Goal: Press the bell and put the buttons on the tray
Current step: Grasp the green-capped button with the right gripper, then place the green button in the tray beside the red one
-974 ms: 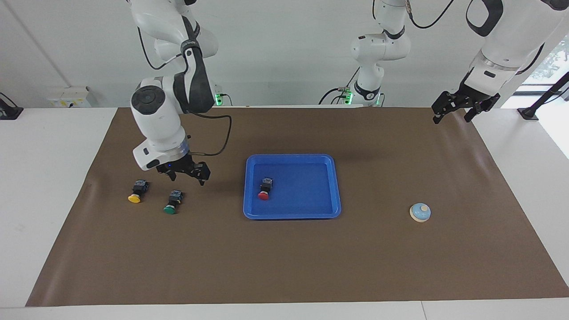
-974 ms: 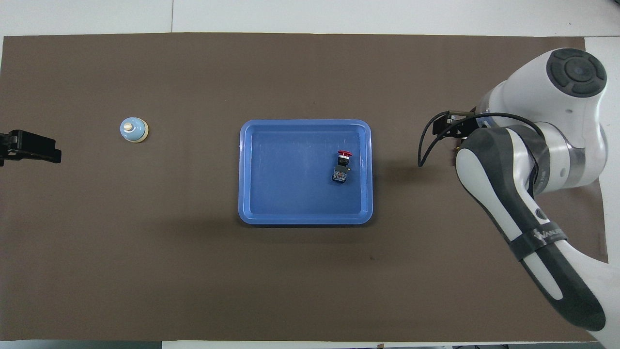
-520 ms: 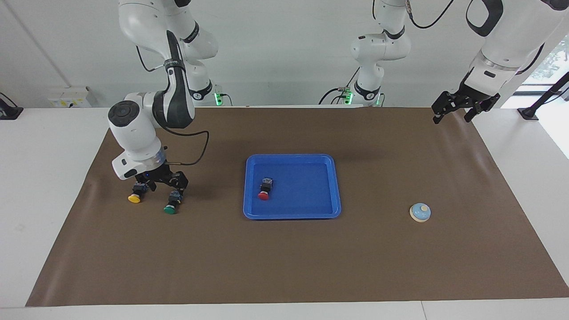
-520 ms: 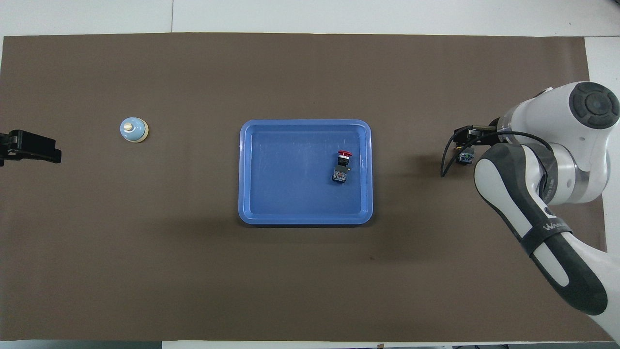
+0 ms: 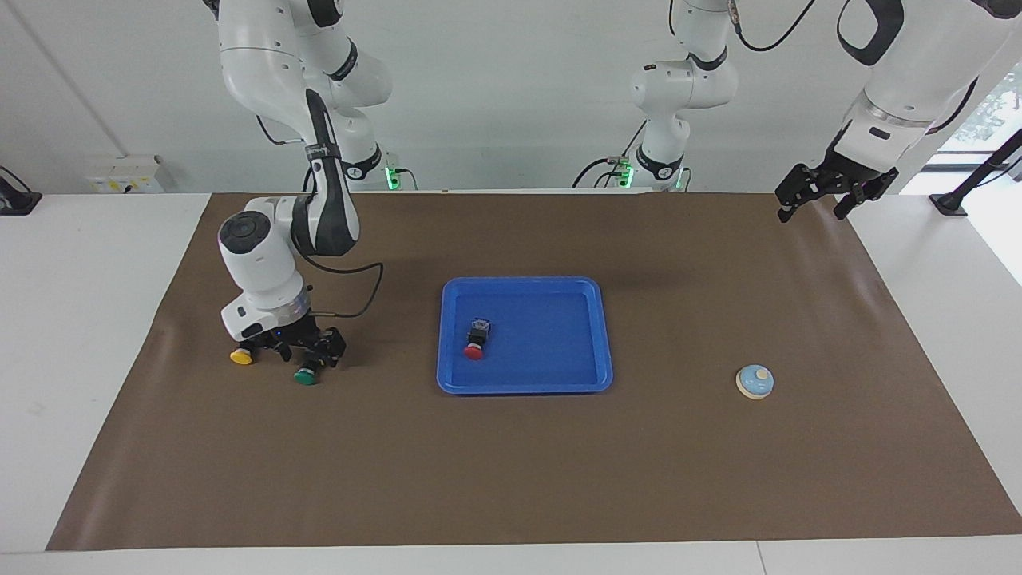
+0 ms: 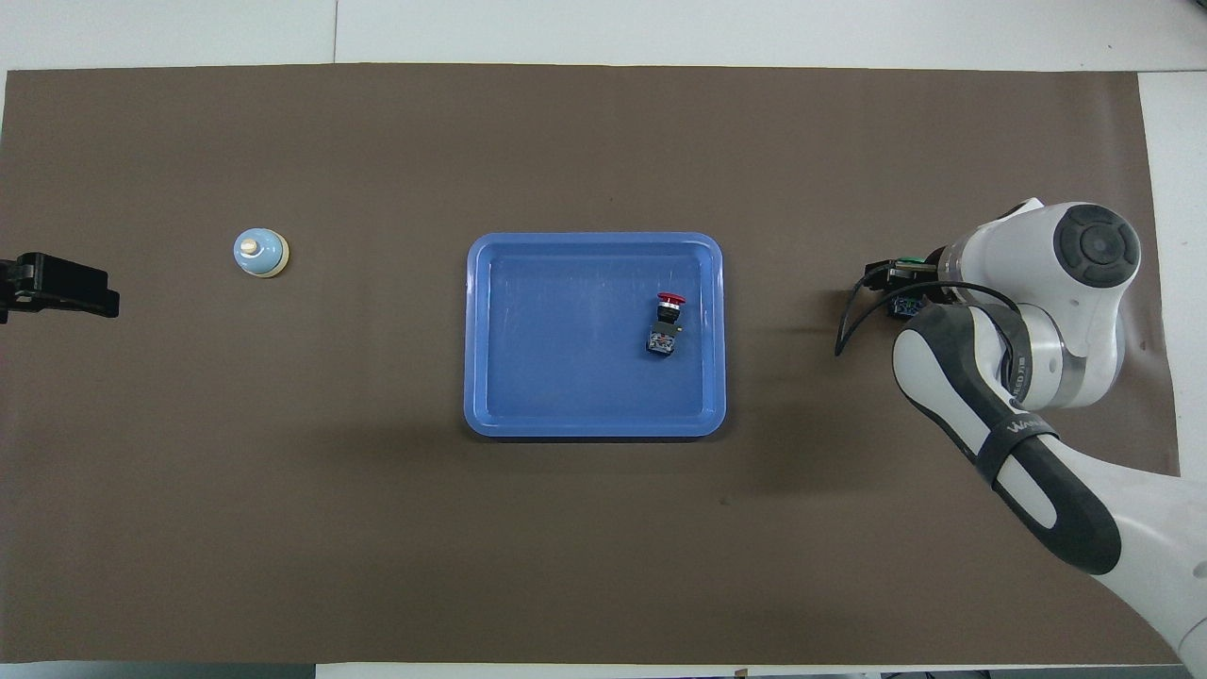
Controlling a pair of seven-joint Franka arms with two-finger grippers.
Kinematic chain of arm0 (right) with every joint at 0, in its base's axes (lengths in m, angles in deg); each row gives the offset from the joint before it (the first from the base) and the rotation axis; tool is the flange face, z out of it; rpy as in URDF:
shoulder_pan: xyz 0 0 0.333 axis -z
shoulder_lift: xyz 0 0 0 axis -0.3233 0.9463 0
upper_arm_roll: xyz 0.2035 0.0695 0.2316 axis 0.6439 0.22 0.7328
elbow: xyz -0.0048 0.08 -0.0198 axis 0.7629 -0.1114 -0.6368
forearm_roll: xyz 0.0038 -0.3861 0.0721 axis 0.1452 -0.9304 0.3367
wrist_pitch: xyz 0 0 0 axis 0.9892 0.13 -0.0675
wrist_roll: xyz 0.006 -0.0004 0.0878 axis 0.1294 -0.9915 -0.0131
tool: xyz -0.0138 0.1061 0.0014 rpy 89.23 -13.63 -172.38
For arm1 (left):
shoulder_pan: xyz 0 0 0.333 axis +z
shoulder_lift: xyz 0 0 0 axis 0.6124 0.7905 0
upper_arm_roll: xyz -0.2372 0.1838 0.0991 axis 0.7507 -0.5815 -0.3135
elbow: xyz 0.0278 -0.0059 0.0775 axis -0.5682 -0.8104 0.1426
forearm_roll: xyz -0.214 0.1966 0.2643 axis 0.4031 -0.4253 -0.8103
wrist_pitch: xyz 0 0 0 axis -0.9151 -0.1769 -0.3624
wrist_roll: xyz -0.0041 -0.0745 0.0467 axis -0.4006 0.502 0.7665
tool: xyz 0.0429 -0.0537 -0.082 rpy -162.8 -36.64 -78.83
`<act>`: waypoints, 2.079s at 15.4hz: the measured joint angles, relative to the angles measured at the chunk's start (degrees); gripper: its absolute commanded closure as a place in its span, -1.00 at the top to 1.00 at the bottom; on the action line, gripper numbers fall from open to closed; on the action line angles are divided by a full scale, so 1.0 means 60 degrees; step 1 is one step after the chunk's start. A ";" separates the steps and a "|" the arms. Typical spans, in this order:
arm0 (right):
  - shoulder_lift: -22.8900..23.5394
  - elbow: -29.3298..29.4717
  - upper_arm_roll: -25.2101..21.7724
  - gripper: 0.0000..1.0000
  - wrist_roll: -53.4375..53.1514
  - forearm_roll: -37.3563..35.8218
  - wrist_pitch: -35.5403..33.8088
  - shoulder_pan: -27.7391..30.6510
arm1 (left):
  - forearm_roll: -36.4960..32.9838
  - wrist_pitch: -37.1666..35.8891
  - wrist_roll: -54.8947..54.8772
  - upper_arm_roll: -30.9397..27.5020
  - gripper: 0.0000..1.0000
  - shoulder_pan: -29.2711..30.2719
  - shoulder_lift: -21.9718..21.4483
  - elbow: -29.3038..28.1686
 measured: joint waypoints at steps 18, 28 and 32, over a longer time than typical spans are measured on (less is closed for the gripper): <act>-0.0030 0.2235 0.0346 -1.00 -0.0497 0.0027 -0.2752 -0.1011 | 0.0000 0.0000 0.0000 0.0000 1.00 0.0000 0.0000 0.0000; 0.0693 0.4118 0.0408 -1.00 -0.4230 0.0038 -0.3795 -0.4534 | 0.0000 0.0000 0.0000 0.0000 1.00 0.0000 0.0000 0.0000; 0.1505 0.4217 0.0404 -1.00 -0.4851 0.0135 -0.3105 -0.5213 | 0.0000 0.0000 0.0000 0.0000 1.00 0.0000 0.0000 0.0000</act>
